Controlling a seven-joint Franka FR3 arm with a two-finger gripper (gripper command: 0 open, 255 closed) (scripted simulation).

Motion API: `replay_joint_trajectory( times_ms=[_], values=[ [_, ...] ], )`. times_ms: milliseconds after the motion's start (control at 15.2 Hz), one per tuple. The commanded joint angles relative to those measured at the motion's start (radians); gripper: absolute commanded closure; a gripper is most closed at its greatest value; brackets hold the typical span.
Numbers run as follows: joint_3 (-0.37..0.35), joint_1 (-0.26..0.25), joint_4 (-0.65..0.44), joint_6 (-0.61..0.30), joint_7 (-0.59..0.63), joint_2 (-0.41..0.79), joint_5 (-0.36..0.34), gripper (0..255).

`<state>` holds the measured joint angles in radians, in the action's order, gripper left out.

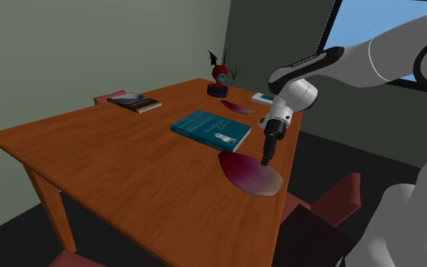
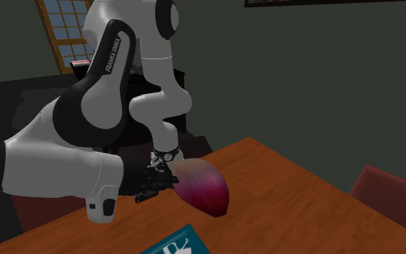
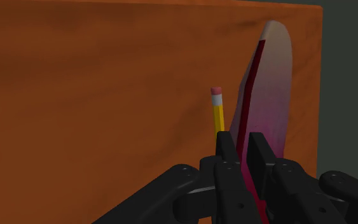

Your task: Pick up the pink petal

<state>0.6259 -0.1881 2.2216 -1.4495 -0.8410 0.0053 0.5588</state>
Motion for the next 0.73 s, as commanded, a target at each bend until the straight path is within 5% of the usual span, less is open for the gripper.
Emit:
replay_joint_trajectory(
  times_ms=[0, 660],
  values=[
    [0.0, 0.0, 0.0, 0.0, 0.0, 0.0, 0.0, 255],
    [-0.001, 0.0, -0.047, 0.072, 0.071, -0.063, -0.018, 255]
  ],
)
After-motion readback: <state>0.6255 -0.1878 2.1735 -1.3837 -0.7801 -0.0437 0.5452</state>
